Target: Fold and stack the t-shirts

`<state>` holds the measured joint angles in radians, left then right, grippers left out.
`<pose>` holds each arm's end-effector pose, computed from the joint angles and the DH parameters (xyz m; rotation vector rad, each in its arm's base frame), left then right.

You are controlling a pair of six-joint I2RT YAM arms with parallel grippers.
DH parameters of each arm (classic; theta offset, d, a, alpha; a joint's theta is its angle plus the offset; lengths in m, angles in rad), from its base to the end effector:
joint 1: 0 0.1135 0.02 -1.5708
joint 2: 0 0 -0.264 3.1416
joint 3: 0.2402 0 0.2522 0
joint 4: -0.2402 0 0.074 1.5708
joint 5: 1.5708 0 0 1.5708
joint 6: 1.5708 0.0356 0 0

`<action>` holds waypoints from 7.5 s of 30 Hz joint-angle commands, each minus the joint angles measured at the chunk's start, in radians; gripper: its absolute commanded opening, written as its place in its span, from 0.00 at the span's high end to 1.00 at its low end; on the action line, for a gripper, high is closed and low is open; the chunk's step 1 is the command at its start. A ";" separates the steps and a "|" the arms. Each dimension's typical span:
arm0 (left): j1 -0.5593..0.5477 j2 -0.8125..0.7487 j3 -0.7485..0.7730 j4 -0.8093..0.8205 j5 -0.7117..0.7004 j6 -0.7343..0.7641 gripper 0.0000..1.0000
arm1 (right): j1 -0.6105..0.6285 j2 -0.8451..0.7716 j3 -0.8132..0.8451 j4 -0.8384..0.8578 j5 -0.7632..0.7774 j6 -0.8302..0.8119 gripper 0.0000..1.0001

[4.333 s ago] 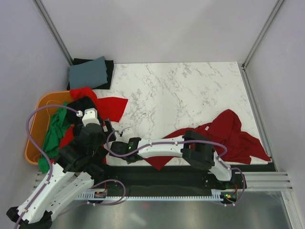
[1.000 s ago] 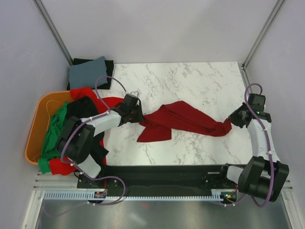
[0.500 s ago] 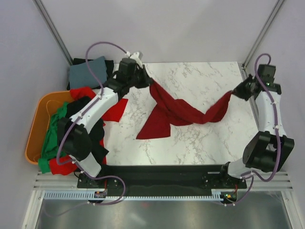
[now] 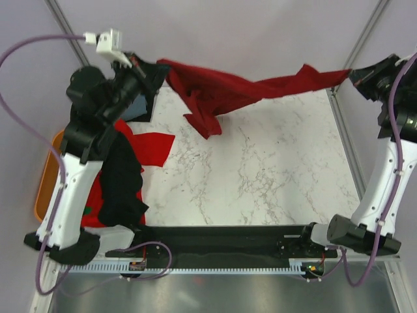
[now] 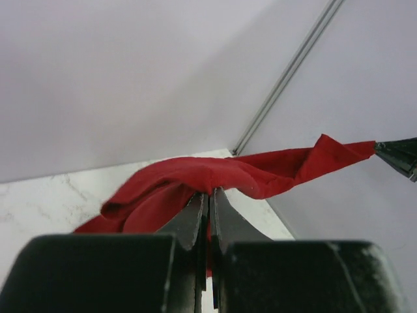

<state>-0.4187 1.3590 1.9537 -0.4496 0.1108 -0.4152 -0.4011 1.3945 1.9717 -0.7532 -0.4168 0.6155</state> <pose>0.2195 -0.1020 0.5744 0.0968 1.4681 -0.7623 0.2368 -0.0848 0.5387 0.5752 1.6633 0.5197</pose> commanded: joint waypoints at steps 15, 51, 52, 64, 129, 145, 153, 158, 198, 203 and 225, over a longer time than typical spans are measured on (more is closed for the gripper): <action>0.001 -0.503 -0.782 0.028 -0.125 0.044 0.98 | 0.074 -0.209 -0.411 -0.064 0.145 -0.013 1.00; 0.165 0.093 -0.521 0.115 0.187 -0.200 0.98 | 0.223 0.360 -0.065 0.022 0.038 -0.003 1.00; 0.182 0.160 -0.413 0.103 0.223 -0.214 0.98 | 0.219 0.450 0.070 -0.012 0.030 -0.006 1.00; 0.196 0.182 0.069 0.283 0.418 -0.163 0.98 | 0.035 0.007 0.020 0.244 -0.003 0.058 1.00; -0.060 0.442 -0.750 -0.067 -0.359 -0.165 0.32 | 0.479 -0.061 -1.206 0.219 0.113 -0.197 0.07; -0.046 0.459 -0.708 -0.069 -0.356 -0.154 0.32 | 0.479 -0.046 -1.223 0.249 0.095 -0.195 0.07; -0.045 0.503 -0.682 -0.069 -0.339 -0.143 0.65 | 0.479 -0.038 -1.231 0.256 0.093 -0.197 0.07; -0.045 0.496 -0.693 -0.069 -0.330 -0.151 0.94 | 0.479 -0.037 -1.231 0.256 0.093 -0.197 0.08; -0.201 -0.132 -0.913 -0.293 -0.293 -0.196 0.00 | 0.481 -0.327 -1.372 0.212 0.134 -0.042 0.07; -0.196 0.308 -0.461 -0.210 -0.444 0.017 0.00 | 0.481 -0.331 -1.390 0.235 0.139 -0.062 0.07; -0.114 1.273 0.536 -0.136 -0.438 0.116 0.32 | 0.525 -0.514 -1.470 0.109 0.026 -0.031 0.07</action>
<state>-0.5461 2.6225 2.4432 -0.6365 -0.2939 -0.3477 0.1192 0.8696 0.5125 -0.6373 -0.3782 0.5877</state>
